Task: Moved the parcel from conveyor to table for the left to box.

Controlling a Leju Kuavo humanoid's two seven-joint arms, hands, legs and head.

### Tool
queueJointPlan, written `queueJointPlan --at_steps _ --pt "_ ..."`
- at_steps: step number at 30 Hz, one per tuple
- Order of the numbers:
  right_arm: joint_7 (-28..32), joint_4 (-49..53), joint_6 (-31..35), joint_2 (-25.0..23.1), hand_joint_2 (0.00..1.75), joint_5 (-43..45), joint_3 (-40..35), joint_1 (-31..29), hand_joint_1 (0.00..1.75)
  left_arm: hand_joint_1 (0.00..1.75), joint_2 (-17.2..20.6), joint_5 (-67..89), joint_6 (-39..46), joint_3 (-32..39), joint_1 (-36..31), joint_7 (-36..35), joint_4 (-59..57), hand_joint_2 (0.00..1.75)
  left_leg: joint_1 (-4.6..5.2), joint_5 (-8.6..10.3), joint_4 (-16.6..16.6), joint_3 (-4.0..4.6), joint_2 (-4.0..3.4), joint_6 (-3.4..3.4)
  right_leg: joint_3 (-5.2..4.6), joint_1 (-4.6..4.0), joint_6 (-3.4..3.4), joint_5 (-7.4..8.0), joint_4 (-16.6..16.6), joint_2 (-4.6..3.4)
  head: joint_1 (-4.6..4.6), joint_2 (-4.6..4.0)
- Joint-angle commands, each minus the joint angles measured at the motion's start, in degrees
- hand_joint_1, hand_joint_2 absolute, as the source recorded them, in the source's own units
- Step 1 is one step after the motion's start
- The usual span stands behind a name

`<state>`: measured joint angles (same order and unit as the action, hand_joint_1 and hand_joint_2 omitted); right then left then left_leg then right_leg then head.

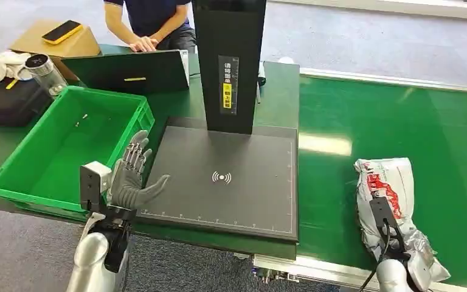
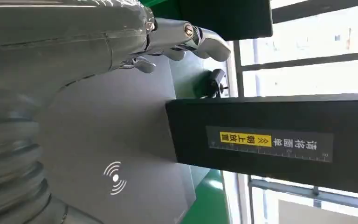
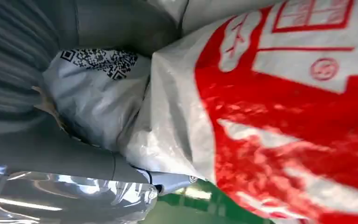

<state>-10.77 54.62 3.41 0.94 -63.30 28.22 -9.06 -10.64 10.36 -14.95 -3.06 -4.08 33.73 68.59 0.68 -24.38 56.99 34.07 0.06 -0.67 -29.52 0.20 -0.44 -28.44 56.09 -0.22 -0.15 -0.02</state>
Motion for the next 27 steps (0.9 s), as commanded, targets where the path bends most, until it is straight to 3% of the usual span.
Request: queueJointPlan --at_steps 1,3,5,9,11,16,17,21,26,27 --pt "0.21 -0.86 0.89 -1.27 1.75 1.30 -2.90 0.20 1.75 0.00 0.27 0.25 0.18 0.44 0.43 -0.55 0.96 1.75 -0.04 -0.07 -0.16 -0.33 -0.08 0.18 0.30 -0.03 0.04 -0.03 -0.16 -0.05 0.00 -0.02" --pt "0.10 -0.67 1.16 -1.19 1.75 1.24 -2.99 0.36 1.75 0.00 0.15 0.28 0.21 0.41 0.76 -0.57 1.10 1.75 -0.03 -0.06 -0.12 -0.30 -0.06 0.14 0.27 -0.02 0.04 -0.03 -0.12 -0.04 0.00 0.00" --pt "-3.53 1.23 6.70 -0.99 1.75 -2.84 -3.51 1.26 1.75 0.00 -0.04 0.44 0.26 0.27 1.26 -0.66 1.59 1.75 -0.04 -0.05 -0.09 -0.24 -0.04 0.10 0.20 -0.01 0.03 -0.02 -0.09 -0.02 0.00 -0.02" --pt "-2.78 10.04 10.23 -2.60 1.75 -4.29 -1.36 2.99 1.75 0.00 -0.28 0.35 -0.22 0.41 1.96 -1.10 3.25 1.75 -0.07 -0.06 -0.05 -0.21 -0.02 0.08 0.17 -0.01 0.02 -0.04 -0.06 0.00 0.02 0.00" --pt "1.80 15.83 16.10 -3.64 1.75 -2.73 -0.59 4.09 1.75 0.00 -0.37 0.16 -0.74 0.44 2.01 -1.28 3.84 1.75 -0.01 -0.05 -0.06 -0.18 0.10 0.09 0.15 0.05 0.01 -0.09 -0.02 0.12 0.02 -0.02" --pt "8.38 26.80 21.47 -5.88 1.75 0.08 -0.20 5.87 1.75 0.00 -0.49 -1.29 -2.41 0.18 1.55 -1.38 4.51 1.75 0.01 -0.13 -0.04 -0.19 0.02 0.13 0.13 0.04 0.03 -0.13 0.02 0.05 0.04 0.00" --pt "12.94 29.20 25.14 -6.36 1.75 2.84 -0.54 6.48 1.75 0.00 -0.31 -1.13 -2.47 -0.39 1.18 -1.35 3.83 1.75 0.02 -0.14 -0.07 -0.27 0.05 0.16 0.22 0.05 0.03 -0.15 0.00 0.09 0.00 -0.02" --pt "20.80 34.19 31.02 -6.40 1.75 5.92 -2.48 8.16 1.75 0.00 0.28 -0.32 -1.99 -2.26 -0.54 -0.39 0.41 1.75 0.02 -0.07 -0.07 -0.19 0.15 0.14 0.15 0.04 0.02 -0.12 -0.01 0.18 0.02 -0.02" --pt "24.55 29.85 21.69 -2.48 1.75 3.43 -9.87 3.84 1.75 0.00 1.09 -0.90 -1.34 -2.74 -2.45 0.97 -1.91 1.75 0.03 -0.07 -0.19 -0.37 0.00 0.18 0.29 0.05 0.01 -0.06 -0.13 0.05 0.02 -0.02" --pt "24.95 27.87 19.75 -0.66 1.75 -2.87 -13.82 2.28 1.75 0.00 1.53 -1.09 -2.07 -3.06 -3.39 1.24 -2.39 1.75 0.02 -0.08 -0.22 -0.43 -0.11 0.19 0.32 0.04 0.00 -0.03 -0.17 -0.07 0.02 -0.02"
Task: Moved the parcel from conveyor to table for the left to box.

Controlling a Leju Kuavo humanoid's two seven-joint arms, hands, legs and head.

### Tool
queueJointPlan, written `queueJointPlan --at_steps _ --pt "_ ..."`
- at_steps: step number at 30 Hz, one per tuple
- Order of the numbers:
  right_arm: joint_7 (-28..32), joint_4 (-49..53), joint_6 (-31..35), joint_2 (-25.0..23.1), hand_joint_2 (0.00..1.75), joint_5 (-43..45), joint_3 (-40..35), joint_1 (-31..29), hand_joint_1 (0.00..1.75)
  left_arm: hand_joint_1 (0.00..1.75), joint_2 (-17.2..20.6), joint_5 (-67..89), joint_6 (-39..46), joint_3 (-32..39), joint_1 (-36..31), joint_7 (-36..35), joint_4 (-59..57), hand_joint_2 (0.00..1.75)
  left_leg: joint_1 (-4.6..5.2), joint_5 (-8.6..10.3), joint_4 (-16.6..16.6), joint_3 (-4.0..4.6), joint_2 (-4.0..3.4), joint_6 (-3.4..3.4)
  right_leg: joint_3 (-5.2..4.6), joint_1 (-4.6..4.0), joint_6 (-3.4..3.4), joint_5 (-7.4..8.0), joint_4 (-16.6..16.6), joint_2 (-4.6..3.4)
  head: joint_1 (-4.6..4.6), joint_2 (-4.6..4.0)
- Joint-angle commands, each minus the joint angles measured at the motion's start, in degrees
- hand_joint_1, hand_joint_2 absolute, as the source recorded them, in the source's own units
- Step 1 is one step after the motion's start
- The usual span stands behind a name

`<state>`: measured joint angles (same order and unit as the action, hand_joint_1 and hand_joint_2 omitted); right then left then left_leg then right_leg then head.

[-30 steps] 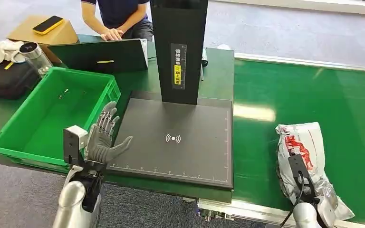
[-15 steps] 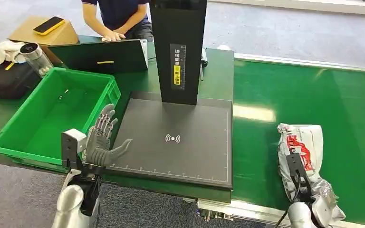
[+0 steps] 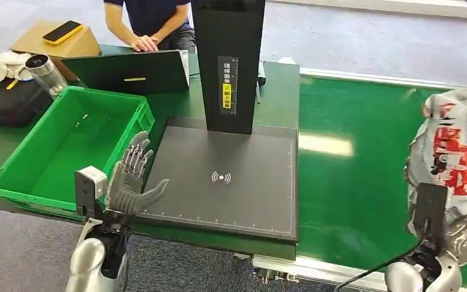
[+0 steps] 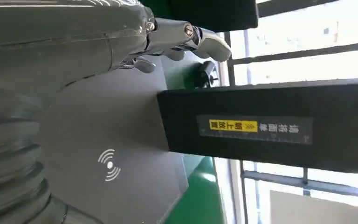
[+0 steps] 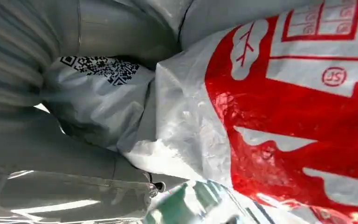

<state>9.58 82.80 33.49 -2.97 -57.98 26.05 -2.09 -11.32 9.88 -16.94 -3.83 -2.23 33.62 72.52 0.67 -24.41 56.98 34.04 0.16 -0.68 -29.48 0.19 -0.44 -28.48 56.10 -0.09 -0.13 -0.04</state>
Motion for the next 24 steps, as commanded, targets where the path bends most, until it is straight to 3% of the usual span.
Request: queueJointPlan --at_steps 1,2,8,13,18,24 --pt "4.78 -1.11 -11.21 3.56 1.75 -8.91 -13.09 -5.44 1.75 0.00 2.29 -0.68 -0.14 -2.24 -5.69 1.32 -6.62 1.75 0.01 -0.04 -0.25 -0.46 -0.23 0.21 0.37 0.03 0.00 0.03 -0.24 -0.20 -0.02 0.02" --pt "4.71 -1.87 -12.33 4.58 1.75 -11.68 -15.45 -5.99 1.75 0.00 2.40 -0.75 -0.47 -2.44 -6.21 1.37 -7.08 1.75 0.03 -0.02 -0.07 -0.17 -0.40 0.10 0.02 0.03 0.00 0.09 -0.03 -0.40 0.00 0.00" --pt "6.80 -4.83 -19.89 10.62 1.75 -17.70 -28.60 -8.09 1.75 0.00 3.17 -0.29 -0.80 -4.14 -8.04 2.41 -9.83 1.75 0.01 0.04 -0.09 -0.17 -0.17 0.06 0.12 0.01 0.01 0.06 -0.06 -0.15 -0.02 0.00" --pt "6.24 -9.46 -20.49 15.35 1.75 -21.20 -36.30 -11.30 1.75 0.00 3.64 -0.71 -1.09 -4.75 -8.89 3.14 -11.30 1.75 0.01 -0.01 -0.20 -0.41 -0.34 0.12 0.32 0.02 0.00 0.07 -0.19 -0.31 0.00 0.00" --pt "8.27 -18.92 -21.97 20.36 1.75 -22.19 -49.59 -20.12 1.75 0.00 4.09 -1.08 -0.67 -6.10 -9.90 4.08 -13.84 1.75 0.02 0.02 -0.09 -0.23 -0.23 0.07 0.17 0.02 0.00 0.06 -0.07 -0.21 -0.02 0.00" --pt "11.67 -35.34 -20.93 18.11 1.75 -18.73 -65.87 -33.38 1.75 0.00 3.73 -1.78 -0.27 -6.38 -9.84 4.99 -14.86 1.75 0.01 0.02 -0.09 -0.24 -0.46 0.07 0.13 0.00 0.01 0.13 -0.06 -0.45 -0.02 0.00"
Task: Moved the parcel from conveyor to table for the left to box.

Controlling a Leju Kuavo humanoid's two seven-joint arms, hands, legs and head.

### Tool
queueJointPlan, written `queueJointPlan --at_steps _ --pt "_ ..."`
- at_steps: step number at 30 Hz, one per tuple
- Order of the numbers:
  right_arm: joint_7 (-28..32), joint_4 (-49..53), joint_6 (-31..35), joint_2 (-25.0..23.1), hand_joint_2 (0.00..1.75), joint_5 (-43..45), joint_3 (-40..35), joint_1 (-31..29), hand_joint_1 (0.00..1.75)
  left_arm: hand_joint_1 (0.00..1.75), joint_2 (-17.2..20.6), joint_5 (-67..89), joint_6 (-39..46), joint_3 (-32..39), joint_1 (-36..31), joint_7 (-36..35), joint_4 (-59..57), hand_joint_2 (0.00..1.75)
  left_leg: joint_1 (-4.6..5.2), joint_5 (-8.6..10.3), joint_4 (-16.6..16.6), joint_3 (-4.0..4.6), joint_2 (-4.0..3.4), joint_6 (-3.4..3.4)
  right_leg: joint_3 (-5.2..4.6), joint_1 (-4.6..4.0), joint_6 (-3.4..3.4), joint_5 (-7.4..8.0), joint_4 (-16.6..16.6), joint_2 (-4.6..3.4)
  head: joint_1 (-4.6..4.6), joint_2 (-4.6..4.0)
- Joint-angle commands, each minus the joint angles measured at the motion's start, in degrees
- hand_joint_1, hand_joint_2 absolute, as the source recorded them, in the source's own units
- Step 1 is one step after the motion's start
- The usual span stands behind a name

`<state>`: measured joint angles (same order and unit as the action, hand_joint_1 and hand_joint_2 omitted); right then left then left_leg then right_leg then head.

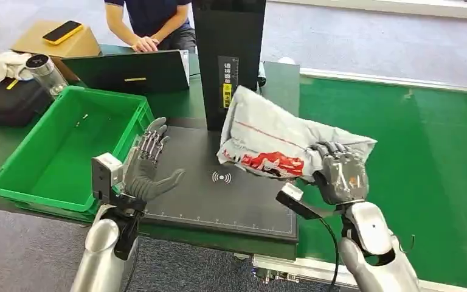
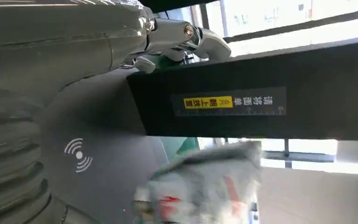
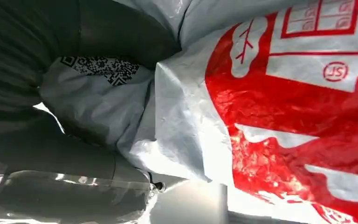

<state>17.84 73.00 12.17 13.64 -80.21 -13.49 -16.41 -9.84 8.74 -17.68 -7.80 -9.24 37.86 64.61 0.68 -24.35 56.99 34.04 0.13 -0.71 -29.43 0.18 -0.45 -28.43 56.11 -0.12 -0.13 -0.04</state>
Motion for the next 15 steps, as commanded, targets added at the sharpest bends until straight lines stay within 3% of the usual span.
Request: queueJointPlan --at_steps 1,6,15 --pt "3.41 -25.75 0.27 1.29 1.75 3.50 -26.50 -19.55 1.75 0.00 2.19 -0.64 0.50 -2.42 -2.80 0.75 -6.94 1.75 -0.01 -0.03 -0.14 -0.32 -0.43 0.14 0.14 0.00 0.04 0.11 -0.12 -0.42 -0.02 0.00" --pt "9.18 -32.83 6.63 0.07 1.75 11.22 -32.86 -23.02 1.75 0.00 2.44 -1.38 0.21 -3.06 -4.16 0.70 -8.73 1.75 0.01 -0.03 -0.14 -0.34 -0.28 0.15 0.18 0.03 0.04 0.04 -0.09 -0.25 -0.02 0.00" --pt "10.25 -38.25 12.47 -3.67 1.75 15.49 -36.68 -23.62 1.75 0.00 2.74 -1.80 0.32 -4.21 -4.86 0.94 -9.30 1.75 0.00 -0.03 -0.18 -0.39 -0.14 0.18 0.30 0.02 0.03 0.01 -0.15 -0.10 -0.02 0.00"
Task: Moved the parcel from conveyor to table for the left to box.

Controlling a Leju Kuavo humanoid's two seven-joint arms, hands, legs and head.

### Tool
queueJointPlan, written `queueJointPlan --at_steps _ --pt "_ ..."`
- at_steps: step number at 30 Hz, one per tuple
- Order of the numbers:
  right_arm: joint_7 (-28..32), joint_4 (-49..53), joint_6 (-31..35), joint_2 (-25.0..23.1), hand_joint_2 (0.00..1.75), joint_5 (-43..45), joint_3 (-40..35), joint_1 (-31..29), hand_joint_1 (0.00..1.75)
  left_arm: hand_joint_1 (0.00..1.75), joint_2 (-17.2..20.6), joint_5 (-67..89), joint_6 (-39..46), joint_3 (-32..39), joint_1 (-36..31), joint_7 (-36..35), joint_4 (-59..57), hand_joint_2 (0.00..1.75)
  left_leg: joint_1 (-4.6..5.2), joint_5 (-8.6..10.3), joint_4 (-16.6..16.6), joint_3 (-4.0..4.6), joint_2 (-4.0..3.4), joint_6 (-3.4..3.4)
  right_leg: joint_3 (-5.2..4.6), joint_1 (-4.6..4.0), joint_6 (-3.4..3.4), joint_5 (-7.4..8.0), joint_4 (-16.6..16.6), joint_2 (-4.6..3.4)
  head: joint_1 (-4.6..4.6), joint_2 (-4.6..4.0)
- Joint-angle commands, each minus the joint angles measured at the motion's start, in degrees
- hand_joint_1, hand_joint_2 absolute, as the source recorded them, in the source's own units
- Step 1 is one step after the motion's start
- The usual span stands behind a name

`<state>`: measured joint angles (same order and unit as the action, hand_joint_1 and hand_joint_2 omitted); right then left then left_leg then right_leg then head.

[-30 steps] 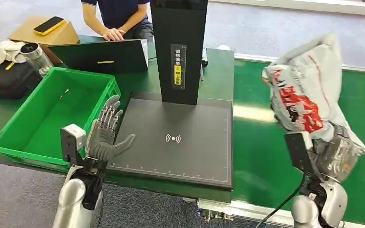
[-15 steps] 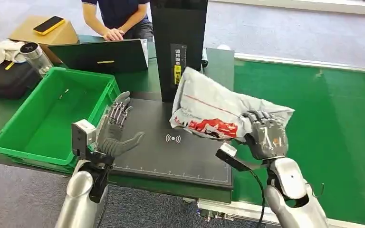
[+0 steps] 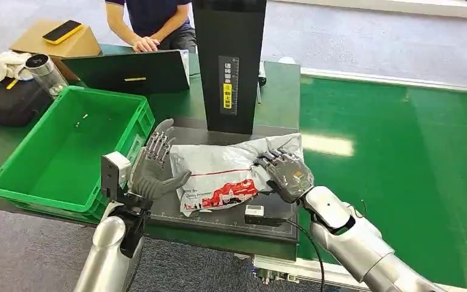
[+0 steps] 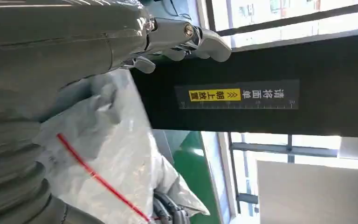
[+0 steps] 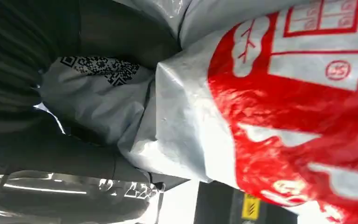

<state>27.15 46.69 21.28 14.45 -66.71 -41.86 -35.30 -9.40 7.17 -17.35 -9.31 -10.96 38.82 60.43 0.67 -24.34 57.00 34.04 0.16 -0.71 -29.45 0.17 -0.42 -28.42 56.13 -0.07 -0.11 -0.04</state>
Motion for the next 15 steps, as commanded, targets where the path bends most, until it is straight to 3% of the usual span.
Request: queueJointPlan --at_steps 1,4,14,15 --pt "0.83 -12.67 4.26 -5.38 1.75 2.36 -8.58 -4.53 1.75 0.00 2.28 -0.29 -0.03 -2.90 -3.25 -0.03 -5.09 1.75 0.01 -0.02 -0.08 -0.15 -0.11 0.10 0.10 0.02 0.01 0.01 -0.05 -0.11 -0.02 0.02" --pt "-1.40 -14.31 5.62 -7.74 1.75 1.78 -9.27 -3.91 1.75 0.00 2.41 -0.29 0.29 -3.23 -3.00 -0.25 -4.39 1.75 -0.01 -0.03 -0.18 -0.32 -0.16 0.18 0.25 0.00 0.03 0.02 -0.15 -0.15 -0.02 0.02" --pt "-1.23 -14.55 5.77 -7.56 1.75 1.93 -9.28 -4.11 1.75 0.00 2.49 -0.34 0.30 -3.25 -2.88 -0.31 -4.25 1.75 -0.01 -0.03 -0.08 -0.19 -0.08 0.10 0.15 0.00 0.00 -0.01 -0.08 -0.06 -0.02 0.00" --pt "-2.12 -15.27 5.13 -7.98 1.75 2.06 -9.12 -4.34 1.13 0.00 2.78 -0.30 0.55 -3.26 -2.32 -0.27 -3.59 1.75 -0.01 -0.05 -0.14 -0.30 -0.12 0.15 0.25 0.01 0.00 -0.02 -0.13 -0.10 -0.04 0.00"
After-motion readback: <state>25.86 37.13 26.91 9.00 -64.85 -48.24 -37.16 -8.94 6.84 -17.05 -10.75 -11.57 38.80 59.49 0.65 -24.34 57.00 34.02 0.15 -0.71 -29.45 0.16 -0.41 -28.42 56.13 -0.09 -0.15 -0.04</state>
